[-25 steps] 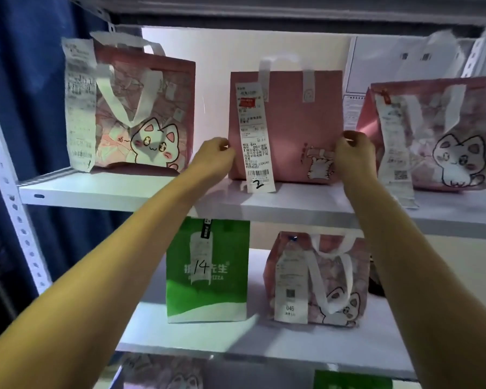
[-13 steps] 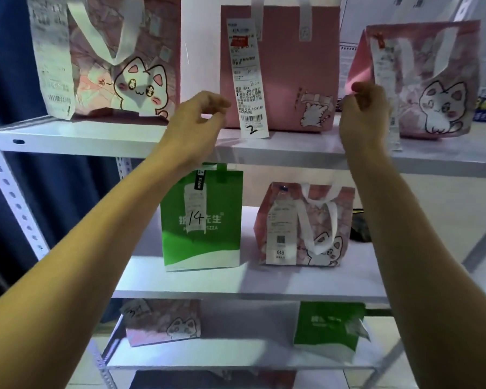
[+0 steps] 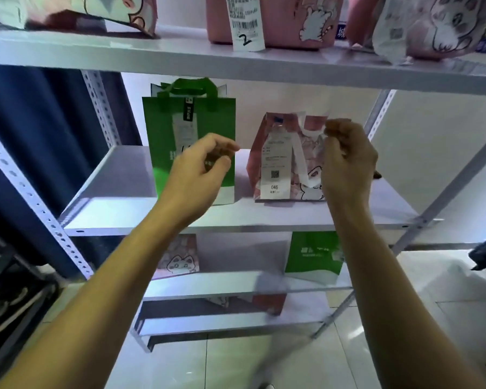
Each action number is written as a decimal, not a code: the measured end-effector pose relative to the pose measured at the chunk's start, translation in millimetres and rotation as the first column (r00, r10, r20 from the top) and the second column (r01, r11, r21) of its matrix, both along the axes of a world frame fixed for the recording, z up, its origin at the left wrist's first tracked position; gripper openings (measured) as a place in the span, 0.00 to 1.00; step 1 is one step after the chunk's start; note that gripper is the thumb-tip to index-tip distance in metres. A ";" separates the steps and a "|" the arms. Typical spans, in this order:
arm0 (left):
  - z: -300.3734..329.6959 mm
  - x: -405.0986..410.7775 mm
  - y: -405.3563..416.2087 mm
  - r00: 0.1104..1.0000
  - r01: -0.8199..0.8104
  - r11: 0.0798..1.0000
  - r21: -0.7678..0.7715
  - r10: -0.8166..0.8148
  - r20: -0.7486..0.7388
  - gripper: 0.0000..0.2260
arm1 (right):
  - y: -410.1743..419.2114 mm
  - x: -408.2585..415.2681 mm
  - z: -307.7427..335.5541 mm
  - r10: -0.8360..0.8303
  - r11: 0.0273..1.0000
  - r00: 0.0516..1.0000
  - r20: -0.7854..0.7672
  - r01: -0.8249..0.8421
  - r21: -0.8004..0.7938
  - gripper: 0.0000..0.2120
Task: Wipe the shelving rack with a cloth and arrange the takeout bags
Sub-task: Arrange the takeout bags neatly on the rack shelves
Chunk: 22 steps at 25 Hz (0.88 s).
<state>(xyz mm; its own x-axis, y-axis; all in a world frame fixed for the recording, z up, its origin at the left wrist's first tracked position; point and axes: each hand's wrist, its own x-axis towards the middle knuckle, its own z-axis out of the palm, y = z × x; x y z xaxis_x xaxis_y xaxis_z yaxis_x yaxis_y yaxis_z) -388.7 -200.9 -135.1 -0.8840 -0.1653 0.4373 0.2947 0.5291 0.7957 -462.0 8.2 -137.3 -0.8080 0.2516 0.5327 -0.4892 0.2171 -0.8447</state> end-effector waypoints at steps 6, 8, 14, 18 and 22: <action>-63.1 26.7 13.1 0.995 0.043 0.997 0.067 -0.048 0.084 0.11 | -2.1 33.3 -74.7 0.033 0.999 0.984 0.173 -0.033 -0.005 0.09; -80.3 36.2 19.0 0.990 0.052 0.994 0.093 -0.063 0.124 0.11 | -3.6 45.4 -95.4 0.058 0.998 0.974 0.217 -0.056 -0.016 0.09; -109.1 63.2 35.1 0.971 0.057 0.991 0.123 -0.083 0.223 0.11 | -0.8 75.7 -124.3 0.142 0.990 0.949 0.281 -0.131 -0.056 0.11; -112.9 78.3 50.0 0.964 -0.003 0.987 0.162 -0.040 0.262 0.11 | 6.9 85.8 -128.8 0.213 0.977 0.923 0.319 -0.211 -0.041 0.10; -117.1 98.6 70.7 0.952 -0.040 0.992 0.119 0.002 0.306 0.10 | 20.3 101.6 -138.5 0.265 0.964 0.900 0.346 -0.255 -0.077 0.10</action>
<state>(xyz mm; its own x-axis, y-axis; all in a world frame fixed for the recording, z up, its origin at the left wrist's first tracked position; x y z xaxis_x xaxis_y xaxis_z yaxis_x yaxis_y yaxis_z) -290.2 -130.2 -252.3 -0.9676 -0.2202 0.1231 0.0183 0.4254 0.9048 -360.4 28.5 -275.8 -0.9797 0.0181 0.1995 -0.1969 0.0954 -0.9758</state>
